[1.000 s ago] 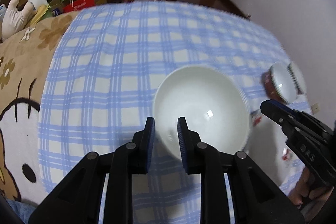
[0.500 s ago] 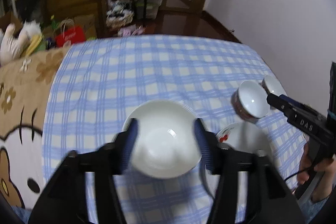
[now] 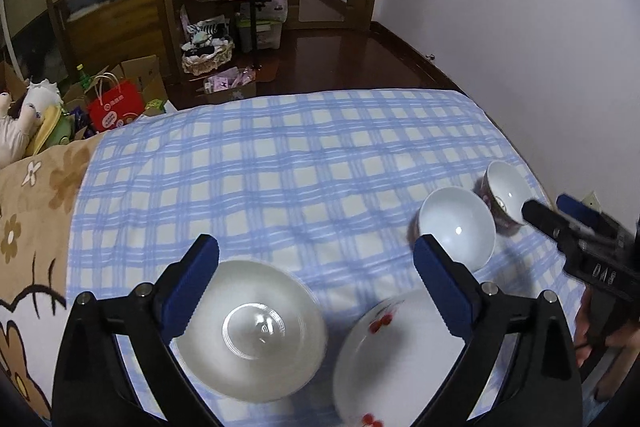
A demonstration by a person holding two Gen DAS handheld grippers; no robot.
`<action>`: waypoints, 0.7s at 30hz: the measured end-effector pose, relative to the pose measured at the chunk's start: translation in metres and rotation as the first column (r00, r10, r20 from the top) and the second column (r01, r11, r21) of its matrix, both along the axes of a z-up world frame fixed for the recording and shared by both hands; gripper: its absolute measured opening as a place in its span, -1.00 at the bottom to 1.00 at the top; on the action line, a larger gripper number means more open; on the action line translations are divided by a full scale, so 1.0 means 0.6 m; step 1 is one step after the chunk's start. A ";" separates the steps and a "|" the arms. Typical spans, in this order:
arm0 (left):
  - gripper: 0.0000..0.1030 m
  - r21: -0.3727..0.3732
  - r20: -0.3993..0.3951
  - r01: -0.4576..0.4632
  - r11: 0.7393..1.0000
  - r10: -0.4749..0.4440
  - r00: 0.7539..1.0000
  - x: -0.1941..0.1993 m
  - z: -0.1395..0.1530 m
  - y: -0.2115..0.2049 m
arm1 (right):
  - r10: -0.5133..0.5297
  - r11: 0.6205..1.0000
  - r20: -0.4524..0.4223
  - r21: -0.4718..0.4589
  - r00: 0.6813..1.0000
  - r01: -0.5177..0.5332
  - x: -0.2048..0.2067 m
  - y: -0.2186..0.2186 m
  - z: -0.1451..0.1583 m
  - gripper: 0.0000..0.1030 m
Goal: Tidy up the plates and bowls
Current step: 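Close the left gripper on a red-patterned bowl rim while the right gripper grips the opposite rim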
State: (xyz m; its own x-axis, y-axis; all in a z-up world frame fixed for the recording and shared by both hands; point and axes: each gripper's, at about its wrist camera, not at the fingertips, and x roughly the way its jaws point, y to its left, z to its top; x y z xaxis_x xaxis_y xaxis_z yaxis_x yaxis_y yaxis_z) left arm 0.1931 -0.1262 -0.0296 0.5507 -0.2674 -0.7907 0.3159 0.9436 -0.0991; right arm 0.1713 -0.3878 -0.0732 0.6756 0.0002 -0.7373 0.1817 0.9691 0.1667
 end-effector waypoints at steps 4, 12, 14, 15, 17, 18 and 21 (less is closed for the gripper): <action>0.88 -0.008 -0.012 0.016 1.000 -0.016 1.000 0.015 -0.013 -0.028 | -0.012 1.000 -0.013 0.000 1.000 0.012 -0.003 -0.012 -0.018 1.00; 0.88 0.006 -0.064 0.042 0.999 -0.041 0.997 0.049 -0.056 -0.069 | -0.046 0.998 -0.054 0.038 0.997 0.048 0.000 -0.043 -0.064 1.00; 0.88 0.007 -0.079 0.045 0.999 -0.044 0.996 0.055 -0.067 -0.079 | -0.056 0.997 -0.068 0.054 0.996 0.060 0.001 -0.051 -0.076 1.00; 0.88 0.008 -0.084 0.050 0.999 -0.049 0.995 0.056 -0.071 -0.081 | -0.061 0.996 -0.075 0.061 0.995 0.065 0.000 -0.053 -0.079 1.00; 0.88 -0.006 -0.089 0.075 0.997 -0.075 0.993 0.059 -0.079 -0.091 | -0.063 0.995 -0.084 0.078 0.994 0.070 -0.002 -0.058 -0.087 1.00; 0.88 -0.013 -0.087 0.085 0.996 -0.086 0.993 0.060 -0.082 -0.095 | -0.064 0.994 -0.086 0.079 0.994 0.071 -0.004 -0.059 -0.090 1.00; 0.88 -0.017 -0.085 0.109 0.994 -0.110 0.990 0.063 -0.089 -0.109 | -0.065 0.995 -0.093 0.067 0.994 0.072 -0.008 -0.059 -0.099 1.00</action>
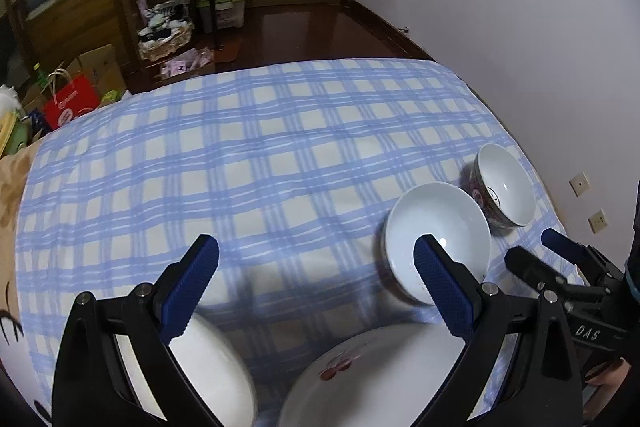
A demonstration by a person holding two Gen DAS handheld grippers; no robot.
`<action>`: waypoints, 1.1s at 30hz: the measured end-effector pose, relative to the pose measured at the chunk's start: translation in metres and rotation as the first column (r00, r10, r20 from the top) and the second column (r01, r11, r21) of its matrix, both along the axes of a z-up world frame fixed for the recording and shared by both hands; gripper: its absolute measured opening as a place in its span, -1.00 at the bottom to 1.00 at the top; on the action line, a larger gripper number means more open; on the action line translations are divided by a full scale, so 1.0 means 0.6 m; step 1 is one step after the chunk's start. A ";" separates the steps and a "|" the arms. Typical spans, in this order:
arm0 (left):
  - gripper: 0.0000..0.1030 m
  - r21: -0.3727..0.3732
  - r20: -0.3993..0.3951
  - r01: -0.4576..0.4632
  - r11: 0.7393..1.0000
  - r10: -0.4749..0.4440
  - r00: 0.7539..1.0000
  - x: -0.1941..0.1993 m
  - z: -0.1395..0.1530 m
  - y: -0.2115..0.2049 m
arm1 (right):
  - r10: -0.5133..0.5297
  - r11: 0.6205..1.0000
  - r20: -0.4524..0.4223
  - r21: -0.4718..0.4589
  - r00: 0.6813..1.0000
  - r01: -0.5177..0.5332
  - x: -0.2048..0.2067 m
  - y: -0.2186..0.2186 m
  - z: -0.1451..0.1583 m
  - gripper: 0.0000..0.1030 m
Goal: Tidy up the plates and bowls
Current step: 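Close the left gripper on a red-patterned bowl rim while the right gripper grips the opposite rim, then lift and carry the red-patterned bowl with both grippers over the white bowl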
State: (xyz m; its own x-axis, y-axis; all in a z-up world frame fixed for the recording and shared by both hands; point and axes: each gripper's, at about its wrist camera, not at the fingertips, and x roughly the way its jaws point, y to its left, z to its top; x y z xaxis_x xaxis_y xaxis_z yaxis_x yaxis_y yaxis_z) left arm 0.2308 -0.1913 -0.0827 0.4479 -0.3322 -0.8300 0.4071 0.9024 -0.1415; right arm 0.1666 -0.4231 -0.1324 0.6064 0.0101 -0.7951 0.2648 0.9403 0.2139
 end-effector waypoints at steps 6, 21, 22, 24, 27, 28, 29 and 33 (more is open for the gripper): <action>0.88 -0.001 -0.028 0.027 1.000 -0.027 0.999 0.014 -0.019 -0.030 | 0.000 1.000 -0.018 0.009 1.000 0.001 0.003 -0.002 -0.020 1.00; 0.75 0.071 -0.084 0.102 0.992 -0.096 0.992 0.011 -0.075 -0.081 | 0.013 0.999 -0.061 0.039 0.998 -0.010 0.017 -0.007 -0.048 0.87; 0.71 0.078 -0.087 0.109 0.991 -0.102 0.991 0.010 -0.078 -0.084 | 0.013 0.999 -0.063 0.041 0.998 -0.010 0.019 -0.009 -0.051 0.87; 0.58 0.093 -0.090 0.117 0.989 -0.109 0.990 0.012 -0.083 -0.091 | 0.018 0.998 -0.071 0.055 0.997 -0.014 0.023 -0.009 -0.058 0.86; 0.26 0.094 -0.103 0.121 0.988 -0.111 0.988 0.014 -0.090 -0.097 | 0.027 0.997 -0.081 0.071 0.996 -0.021 0.027 -0.006 -0.067 0.69; 0.16 0.083 -0.116 0.130 0.988 -0.120 0.986 0.015 -0.094 -0.100 | 0.031 0.997 -0.087 0.077 0.996 -0.025 0.029 -0.006 -0.070 0.57; -0.07 0.075 -0.127 0.139 0.987 -0.129 0.983 0.015 -0.097 -0.103 | 0.041 0.996 -0.097 0.088 0.994 -0.033 0.033 -0.006 -0.075 0.48; -0.48 0.060 -0.139 0.156 0.986 -0.146 0.979 0.010 -0.105 -0.112 | 0.072 0.984 -0.105 0.172 0.992 -0.053 0.040 -0.012 -0.090 -0.20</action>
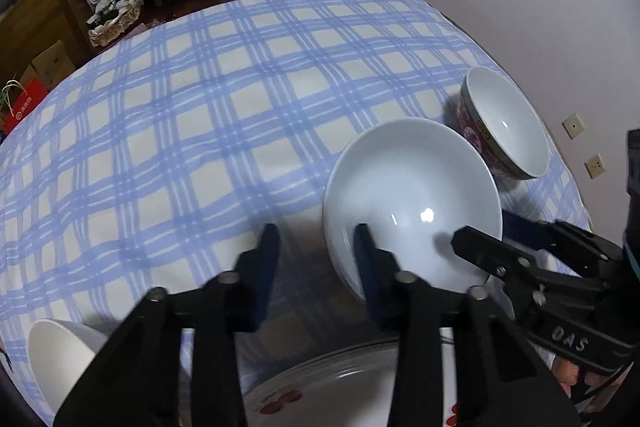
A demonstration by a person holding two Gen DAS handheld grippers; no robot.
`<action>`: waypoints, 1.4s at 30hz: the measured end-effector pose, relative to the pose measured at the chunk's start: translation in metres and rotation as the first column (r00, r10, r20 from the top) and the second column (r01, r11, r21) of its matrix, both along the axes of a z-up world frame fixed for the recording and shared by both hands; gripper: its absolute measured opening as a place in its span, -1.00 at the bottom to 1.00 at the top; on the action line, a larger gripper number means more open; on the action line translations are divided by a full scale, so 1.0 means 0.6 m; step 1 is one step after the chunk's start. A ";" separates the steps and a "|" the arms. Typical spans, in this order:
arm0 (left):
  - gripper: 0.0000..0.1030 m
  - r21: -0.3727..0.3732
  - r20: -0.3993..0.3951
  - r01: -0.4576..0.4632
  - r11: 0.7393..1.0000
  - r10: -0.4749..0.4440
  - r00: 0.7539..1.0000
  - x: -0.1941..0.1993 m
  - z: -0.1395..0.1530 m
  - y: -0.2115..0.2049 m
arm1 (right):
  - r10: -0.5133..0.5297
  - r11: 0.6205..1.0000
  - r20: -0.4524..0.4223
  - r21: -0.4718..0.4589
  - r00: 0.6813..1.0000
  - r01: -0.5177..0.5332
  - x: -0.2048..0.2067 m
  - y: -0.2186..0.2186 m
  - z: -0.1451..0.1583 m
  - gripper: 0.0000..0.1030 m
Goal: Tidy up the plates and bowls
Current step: 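Lift and carry the red-patterned bowl with both grippers over the white bowl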
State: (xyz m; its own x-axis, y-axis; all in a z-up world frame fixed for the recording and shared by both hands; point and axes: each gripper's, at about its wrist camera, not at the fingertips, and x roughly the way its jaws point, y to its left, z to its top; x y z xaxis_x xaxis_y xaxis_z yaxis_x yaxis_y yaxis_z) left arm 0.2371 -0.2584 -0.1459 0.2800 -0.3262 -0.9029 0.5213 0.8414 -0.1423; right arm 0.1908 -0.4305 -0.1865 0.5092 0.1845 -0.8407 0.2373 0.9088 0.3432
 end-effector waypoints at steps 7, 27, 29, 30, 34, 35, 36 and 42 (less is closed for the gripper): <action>-0.80 -0.009 0.000 0.002 1.000 -0.002 1.000 -0.010 0.000 -0.009 | 0.030 0.999 0.020 -0.019 0.999 -0.030 0.004 0.015 0.004 -0.58; -0.80 -0.036 0.070 -0.035 0.999 0.037 0.997 -0.052 0.096 0.042 | 0.057 0.997 0.103 -0.057 0.993 -0.052 -0.033 0.059 0.082 -0.59; -0.80 -0.036 0.079 -0.036 0.999 0.038 0.996 -0.058 0.107 0.052 | 0.064 0.997 0.111 -0.060 0.992 -0.057 -0.037 0.066 0.092 -0.59; -0.80 -0.037 0.081 -0.038 0.999 0.041 0.996 -0.061 0.113 0.058 | 0.066 0.996 0.114 -0.062 0.991 -0.060 -0.038 0.071 0.096 -0.59; -0.79 -0.035 0.085 -0.056 0.998 0.059 0.995 -0.073 0.130 0.086 | 0.082 0.995 0.130 -0.069 0.988 -0.073 -0.045 0.093 0.121 -0.59; -0.79 -0.032 0.088 -0.058 0.998 0.060 0.994 -0.077 0.135 0.095 | 0.089 0.994 0.133 -0.073 0.987 -0.079 -0.046 0.101 0.128 -0.59; -0.79 -0.030 0.091 -0.062 0.998 0.064 0.994 -0.081 0.140 0.104 | 0.094 0.994 0.136 -0.075 0.986 -0.084 -0.047 0.108 0.132 -0.59; -0.78 -0.045 0.105 -0.110 0.993 0.114 0.988 -0.096 0.175 0.162 | 0.126 0.990 0.166 -0.083 0.978 -0.114 -0.053 0.161 0.172 -0.59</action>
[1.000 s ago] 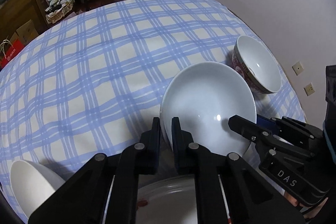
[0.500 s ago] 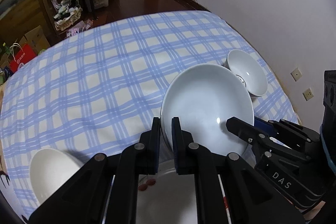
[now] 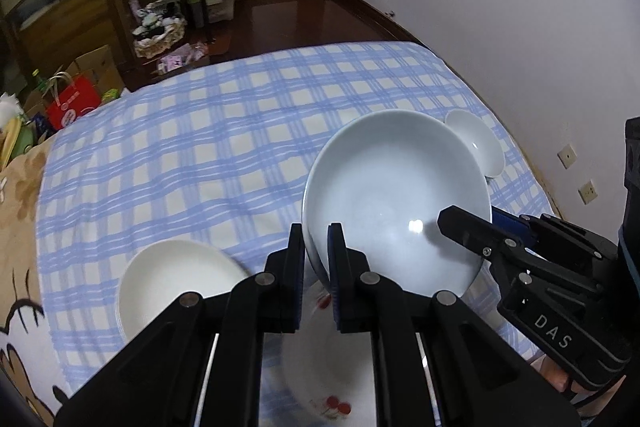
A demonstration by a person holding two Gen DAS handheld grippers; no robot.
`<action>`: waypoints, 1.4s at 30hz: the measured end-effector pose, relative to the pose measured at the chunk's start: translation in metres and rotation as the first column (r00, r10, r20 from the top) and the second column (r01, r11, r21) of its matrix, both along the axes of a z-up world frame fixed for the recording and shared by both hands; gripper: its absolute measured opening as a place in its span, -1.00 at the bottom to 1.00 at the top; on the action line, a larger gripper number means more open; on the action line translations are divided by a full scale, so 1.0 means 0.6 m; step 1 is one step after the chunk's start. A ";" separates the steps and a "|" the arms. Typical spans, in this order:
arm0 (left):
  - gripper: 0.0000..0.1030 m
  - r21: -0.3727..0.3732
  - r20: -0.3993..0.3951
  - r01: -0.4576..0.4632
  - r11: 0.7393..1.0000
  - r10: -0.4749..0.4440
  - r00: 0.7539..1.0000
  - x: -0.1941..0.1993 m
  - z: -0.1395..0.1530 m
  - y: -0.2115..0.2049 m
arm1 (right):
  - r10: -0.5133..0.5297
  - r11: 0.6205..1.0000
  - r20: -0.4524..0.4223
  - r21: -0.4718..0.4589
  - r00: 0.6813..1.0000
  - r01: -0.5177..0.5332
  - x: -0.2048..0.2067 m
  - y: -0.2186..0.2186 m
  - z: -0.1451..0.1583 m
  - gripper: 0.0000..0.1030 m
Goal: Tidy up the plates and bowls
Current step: 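Lift and carry the red-patterned bowl with both grippers over the white bowl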
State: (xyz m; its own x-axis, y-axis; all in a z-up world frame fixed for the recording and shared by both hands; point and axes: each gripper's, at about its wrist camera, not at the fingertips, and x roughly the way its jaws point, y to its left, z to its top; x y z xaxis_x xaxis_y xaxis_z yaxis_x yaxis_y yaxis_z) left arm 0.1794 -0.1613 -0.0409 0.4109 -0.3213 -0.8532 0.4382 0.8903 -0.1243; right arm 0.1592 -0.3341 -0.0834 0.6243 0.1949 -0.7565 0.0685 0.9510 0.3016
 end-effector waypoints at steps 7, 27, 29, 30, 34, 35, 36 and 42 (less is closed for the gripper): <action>-0.79 -0.019 0.024 -0.051 0.999 0.051 0.998 -0.019 0.039 0.066 | 0.037 0.999 0.031 -0.001 0.999 -0.037 -0.013 0.055 0.034 -0.59; -0.79 -0.049 0.095 -0.146 0.988 0.150 0.984 -0.102 0.105 0.199 | 0.099 0.995 0.105 0.007 0.989 -0.101 -0.078 0.182 0.087 -0.59; -0.79 -0.060 0.094 -0.155 0.986 0.161 0.983 -0.108 0.104 0.210 | 0.102 0.995 0.103 0.006 0.989 -0.103 -0.083 0.189 0.085 -0.59; -0.79 -0.061 0.093 -0.157 0.986 0.163 0.982 -0.109 0.102 0.212 | 0.102 0.995 0.103 0.007 0.989 -0.104 -0.085 0.192 0.083 -0.59; -0.79 -0.064 0.093 -0.165 0.984 0.170 0.981 -0.115 0.093 0.224 | 0.106 0.994 0.098 0.005 0.990 -0.107 -0.087 0.204 0.074 -0.59; -0.79 -0.072 0.093 -0.172 0.983 0.178 0.980 -0.116 0.090 0.228 | 0.108 0.994 0.096 0.004 0.990 -0.108 -0.088 0.207 0.072 -0.59; -0.79 -0.079 0.093 -0.179 0.981 0.186 0.978 -0.116 0.086 0.232 | 0.108 0.994 0.097 0.003 0.989 -0.109 -0.088 0.210 0.071 -0.59; -0.79 -0.098 0.068 -0.199 0.975 0.206 0.976 -0.110 0.060 0.247 | 0.119 0.993 0.081 -0.008 0.990 -0.119 -0.082 0.222 0.055 -0.59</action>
